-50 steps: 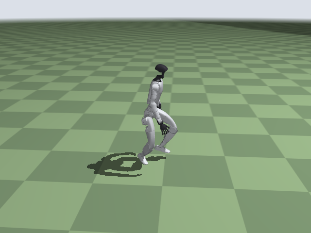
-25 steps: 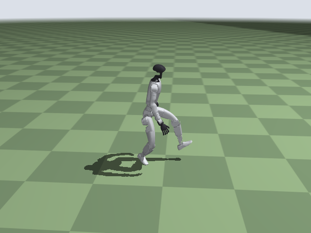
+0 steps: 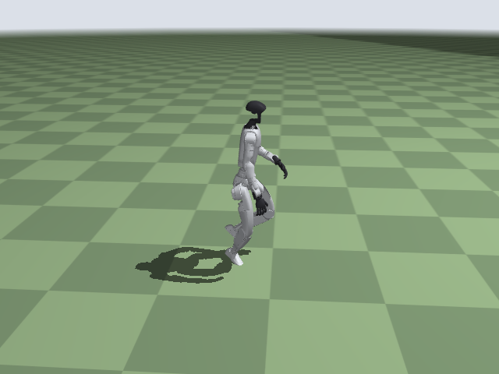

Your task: Sport exercise

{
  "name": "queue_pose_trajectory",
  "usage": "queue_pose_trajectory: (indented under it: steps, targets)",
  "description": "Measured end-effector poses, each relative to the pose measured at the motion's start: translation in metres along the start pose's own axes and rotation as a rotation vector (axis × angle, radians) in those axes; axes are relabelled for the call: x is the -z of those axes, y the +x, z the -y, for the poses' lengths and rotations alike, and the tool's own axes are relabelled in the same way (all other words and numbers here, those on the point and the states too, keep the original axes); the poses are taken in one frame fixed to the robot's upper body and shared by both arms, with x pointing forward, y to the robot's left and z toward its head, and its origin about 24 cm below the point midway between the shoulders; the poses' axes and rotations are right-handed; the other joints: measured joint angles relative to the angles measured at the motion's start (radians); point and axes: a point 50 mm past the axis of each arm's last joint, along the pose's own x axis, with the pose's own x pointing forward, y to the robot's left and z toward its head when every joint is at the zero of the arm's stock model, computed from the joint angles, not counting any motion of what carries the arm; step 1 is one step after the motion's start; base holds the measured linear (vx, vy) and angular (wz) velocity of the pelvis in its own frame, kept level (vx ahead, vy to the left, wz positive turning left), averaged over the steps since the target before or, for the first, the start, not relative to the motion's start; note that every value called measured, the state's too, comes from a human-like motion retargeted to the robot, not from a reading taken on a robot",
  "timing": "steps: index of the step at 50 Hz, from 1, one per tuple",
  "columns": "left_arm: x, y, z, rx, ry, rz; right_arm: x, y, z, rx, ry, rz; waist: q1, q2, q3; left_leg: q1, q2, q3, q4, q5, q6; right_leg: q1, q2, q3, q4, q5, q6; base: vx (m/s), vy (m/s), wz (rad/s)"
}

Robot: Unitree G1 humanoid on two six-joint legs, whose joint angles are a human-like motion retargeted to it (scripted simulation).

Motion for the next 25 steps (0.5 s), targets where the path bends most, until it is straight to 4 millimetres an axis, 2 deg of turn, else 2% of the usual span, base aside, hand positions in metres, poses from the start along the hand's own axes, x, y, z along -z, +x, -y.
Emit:
queue_pose_trajectory:
  steps: [6,8,11,15,20,25]
  targets:
    - [-0.007,0.003,0.003,0.068,0.041,0.015,0.011,-0.003,-0.004,0.000,0.016,-0.029,-0.015,0.024,-0.009,0.051,0.045,0.019,0.061,-0.048,-0.009,0.030,0.048,-0.032,-0.069,0.027,0.000,0.00,0.00,0.10]
    - [0.000,0.002,0.010,0.089,0.029,-0.017,0.015,-0.004,-0.003,0.012,0.028,-0.039,-0.015,0.026,-0.007,0.055,0.057,0.023,0.096,-0.072,-0.002,0.036,0.049,-0.046,-0.073,0.033,0.000,0.01,0.02,0.24]
    - [0.026,-0.007,0.020,0.106,-0.009,-0.134,0.014,-0.004,0.007,0.054,0.043,-0.031,-0.013,0.018,-0.003,0.045,0.059,0.027,0.160,-0.106,0.015,0.039,0.044,-0.048,-0.075,0.029,0.000,0.03,0.01,0.23]
    - [0.073,-0.031,0.039,0.105,-0.090,-0.354,0.001,-0.004,0.023,0.123,0.061,0.015,-0.007,-0.006,0.004,0.008,0.049,0.024,0.248,-0.174,0.057,0.031,0.015,-0.047,-0.054,0.012,0.000,0.05,0.01,0.26]
    - [0.131,-0.078,0.074,0.102,-0.242,-0.676,-0.022,-0.006,0.042,0.193,0.077,0.109,-0.012,-0.057,0.018,-0.095,0.008,0.014,0.292,-0.223,0.107,-0.001,-0.042,-0.023,-0.002,-0.034,0.000,0.08,0.01,0.28]
    - [0.163,-0.125,0.111,0.119,-0.410,-0.921,-0.044,-0.011,0.057,0.233,0.091,0.206,-0.015,-0.096,0.038,-0.230,-0.031,0.008,0.213,-0.263,0.152,-0.041,-0.110,-0.010,0.070,-0.075,0.000,0.11,0.04,0.33]
